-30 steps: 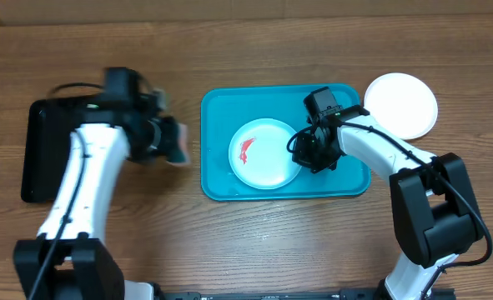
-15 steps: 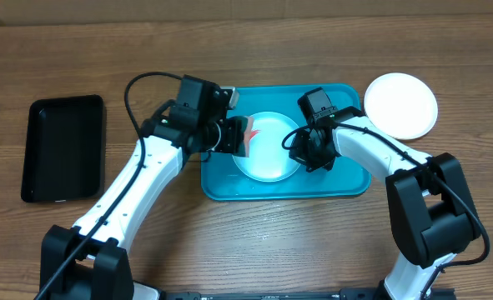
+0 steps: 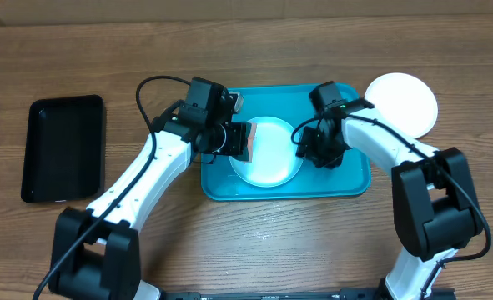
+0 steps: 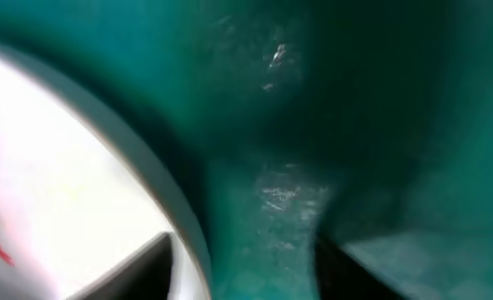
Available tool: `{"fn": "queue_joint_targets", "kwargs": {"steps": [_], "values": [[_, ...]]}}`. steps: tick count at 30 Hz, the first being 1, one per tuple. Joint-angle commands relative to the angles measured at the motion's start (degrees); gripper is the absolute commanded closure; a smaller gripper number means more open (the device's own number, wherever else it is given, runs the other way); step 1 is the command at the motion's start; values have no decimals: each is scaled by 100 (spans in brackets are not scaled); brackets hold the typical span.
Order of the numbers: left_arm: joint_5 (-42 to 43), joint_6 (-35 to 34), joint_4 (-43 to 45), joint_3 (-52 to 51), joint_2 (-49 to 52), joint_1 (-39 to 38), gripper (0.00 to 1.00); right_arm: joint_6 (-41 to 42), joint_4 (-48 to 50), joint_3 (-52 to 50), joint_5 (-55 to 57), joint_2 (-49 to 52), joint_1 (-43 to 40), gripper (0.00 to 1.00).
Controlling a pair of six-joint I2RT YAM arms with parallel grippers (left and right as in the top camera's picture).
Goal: Clean dirty plates on tray and stack at the side
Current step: 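Scrub the light blue plate with the sponge while the right gripper holds it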
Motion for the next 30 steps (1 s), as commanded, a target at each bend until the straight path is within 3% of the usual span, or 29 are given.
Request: {"fn": "queue_joint_targets", "kwargs": {"steps": [1, 4, 10, 16, 23, 27, 30], "values": [[85, -35, 66, -7, 166, -13, 96, 627, 9, -15, -50, 221, 33, 40], [83, -35, 85, -7, 269, -13, 96, 1108, 74, -76, -48, 249, 168, 60], [83, -35, 109, -7, 428, -13, 96, 1537, 262, -234, -22, 415, 457, 68], [83, -28, 116, -7, 435, -13, 96, 1311, 229, -238, -4, 426, 452, 96], [85, -28, 155, -7, 442, -68, 96, -52, 422, -232, 11, 426, 356, 96], [129, -103, 251, -7, 450, -92, 95, -1567, 404, -232, 22, 426, 291, 96], [129, -103, 229, -7, 455, -98, 96, -1580, 431, -232, 39, 426, 282, 96]]}}
